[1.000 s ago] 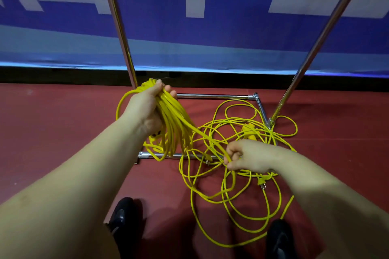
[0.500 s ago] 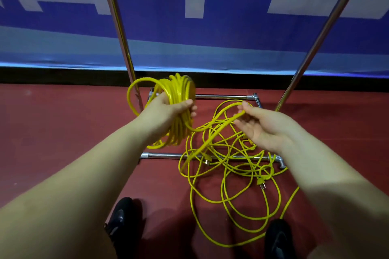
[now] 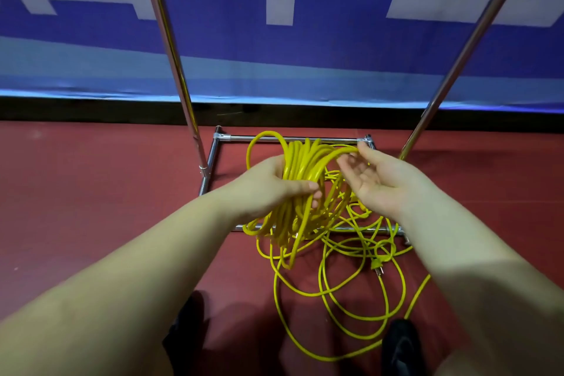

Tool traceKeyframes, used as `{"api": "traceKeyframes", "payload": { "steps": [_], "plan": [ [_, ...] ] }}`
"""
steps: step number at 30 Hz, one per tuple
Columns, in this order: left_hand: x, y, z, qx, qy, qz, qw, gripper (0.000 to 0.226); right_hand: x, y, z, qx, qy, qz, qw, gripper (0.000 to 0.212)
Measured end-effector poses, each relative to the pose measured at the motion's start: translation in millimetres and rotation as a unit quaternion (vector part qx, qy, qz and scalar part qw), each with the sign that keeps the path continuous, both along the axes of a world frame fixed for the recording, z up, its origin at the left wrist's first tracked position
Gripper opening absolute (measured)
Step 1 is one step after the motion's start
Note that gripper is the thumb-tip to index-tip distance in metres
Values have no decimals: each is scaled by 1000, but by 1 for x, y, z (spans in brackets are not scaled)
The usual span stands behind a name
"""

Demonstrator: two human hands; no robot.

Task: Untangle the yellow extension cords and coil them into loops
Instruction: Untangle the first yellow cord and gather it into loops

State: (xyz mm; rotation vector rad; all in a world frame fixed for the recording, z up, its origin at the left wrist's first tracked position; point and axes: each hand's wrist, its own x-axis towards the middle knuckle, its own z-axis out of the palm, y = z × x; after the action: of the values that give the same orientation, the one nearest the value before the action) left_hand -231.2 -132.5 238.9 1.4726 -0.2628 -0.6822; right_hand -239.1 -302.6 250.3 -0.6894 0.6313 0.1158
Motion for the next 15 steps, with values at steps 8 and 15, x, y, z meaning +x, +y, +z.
{"api": "traceKeyframes", "payload": {
  "steps": [8,15],
  "plan": [
    [11,-1,2,-110,110,235,960,15,-30,31,-17,-689,-96,325,641,38],
    [26,14,8,-160,145,318,923,22,-30,31,-28,-649,-166,462,581,29]
  ]
}}
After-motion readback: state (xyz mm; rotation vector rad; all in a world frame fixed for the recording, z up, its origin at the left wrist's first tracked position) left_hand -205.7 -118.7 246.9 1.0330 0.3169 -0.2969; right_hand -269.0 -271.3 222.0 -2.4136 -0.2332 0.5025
